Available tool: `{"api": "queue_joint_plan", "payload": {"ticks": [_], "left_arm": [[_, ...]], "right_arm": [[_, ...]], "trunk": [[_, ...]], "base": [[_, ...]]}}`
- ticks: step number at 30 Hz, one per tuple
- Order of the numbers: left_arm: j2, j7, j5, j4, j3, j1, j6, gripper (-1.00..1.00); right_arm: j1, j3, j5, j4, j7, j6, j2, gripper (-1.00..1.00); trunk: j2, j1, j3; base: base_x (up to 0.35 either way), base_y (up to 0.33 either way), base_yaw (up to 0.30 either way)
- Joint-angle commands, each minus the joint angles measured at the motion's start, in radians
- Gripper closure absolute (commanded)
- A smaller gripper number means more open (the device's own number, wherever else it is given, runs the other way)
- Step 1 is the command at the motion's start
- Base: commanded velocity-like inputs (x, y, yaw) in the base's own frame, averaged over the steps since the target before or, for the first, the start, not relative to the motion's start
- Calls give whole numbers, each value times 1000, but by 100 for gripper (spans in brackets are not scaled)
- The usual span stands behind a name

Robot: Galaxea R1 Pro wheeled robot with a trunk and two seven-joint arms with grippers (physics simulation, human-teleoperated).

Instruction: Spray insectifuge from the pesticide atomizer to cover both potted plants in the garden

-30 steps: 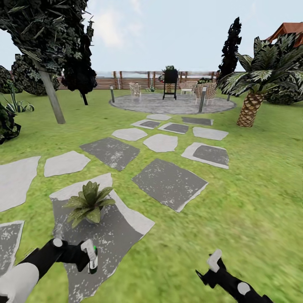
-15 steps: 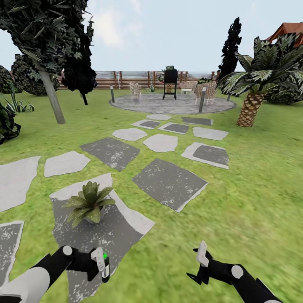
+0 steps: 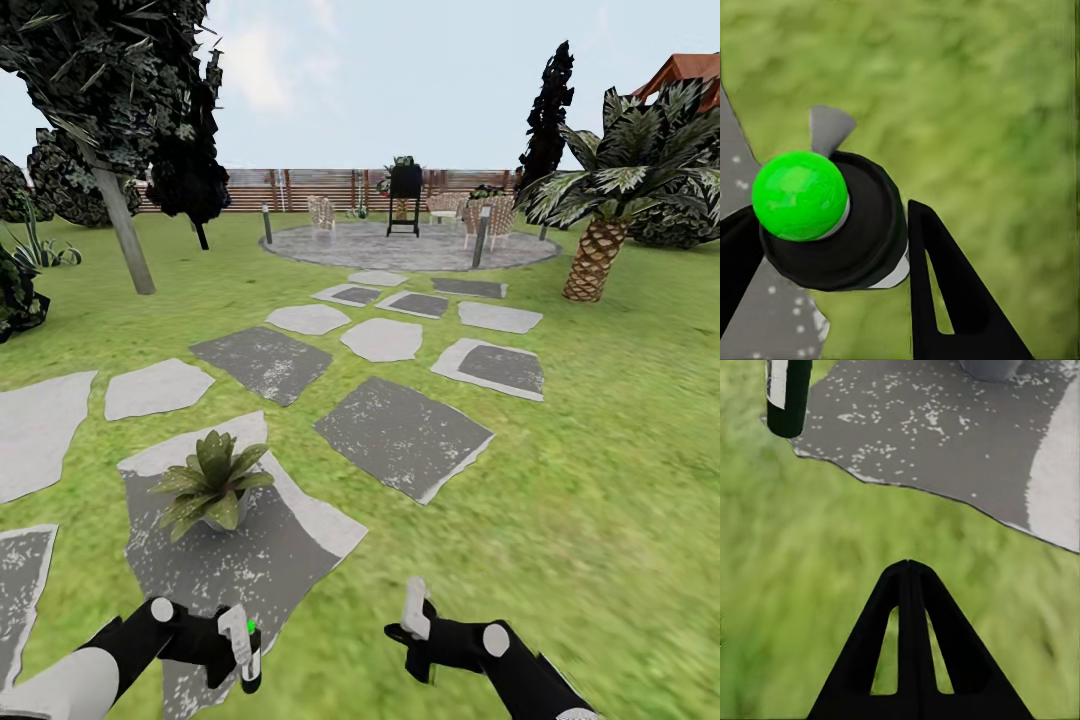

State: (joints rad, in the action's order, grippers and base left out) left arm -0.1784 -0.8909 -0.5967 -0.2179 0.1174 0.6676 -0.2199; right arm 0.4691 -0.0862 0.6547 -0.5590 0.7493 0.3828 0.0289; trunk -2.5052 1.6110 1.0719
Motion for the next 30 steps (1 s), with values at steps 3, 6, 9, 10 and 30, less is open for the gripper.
{"api": "queue_joint_plan", "payload": {"ticks": [3,6,9,10,30], "left_arm": [[14,2,1,-1,64,0,-4,100],[27,3,1,-1,84,0,-4,100],[39,4,1,-1,88,0,-13,100],[44,4,2,-1,88,0,-35,100],[86,1,2,0,146,-2,-171,100]], "right_arm": [[1,0,14,-12,3,4,48,100],[1,0,16,-14,6,2,88,100],[2,-1,42,-15,14,2,108,100],[2,0,57,-15,15,2,112,100],[2,0,89,-15,16,1,120,100]], "trunk": [[0,0,1],[0,0,1],[0,0,1],[0,0,1],[0,0,1]], "base": [[0,0,0],[0,0,0],[0,0,0],[0,0,0],[0,0,0]]}}
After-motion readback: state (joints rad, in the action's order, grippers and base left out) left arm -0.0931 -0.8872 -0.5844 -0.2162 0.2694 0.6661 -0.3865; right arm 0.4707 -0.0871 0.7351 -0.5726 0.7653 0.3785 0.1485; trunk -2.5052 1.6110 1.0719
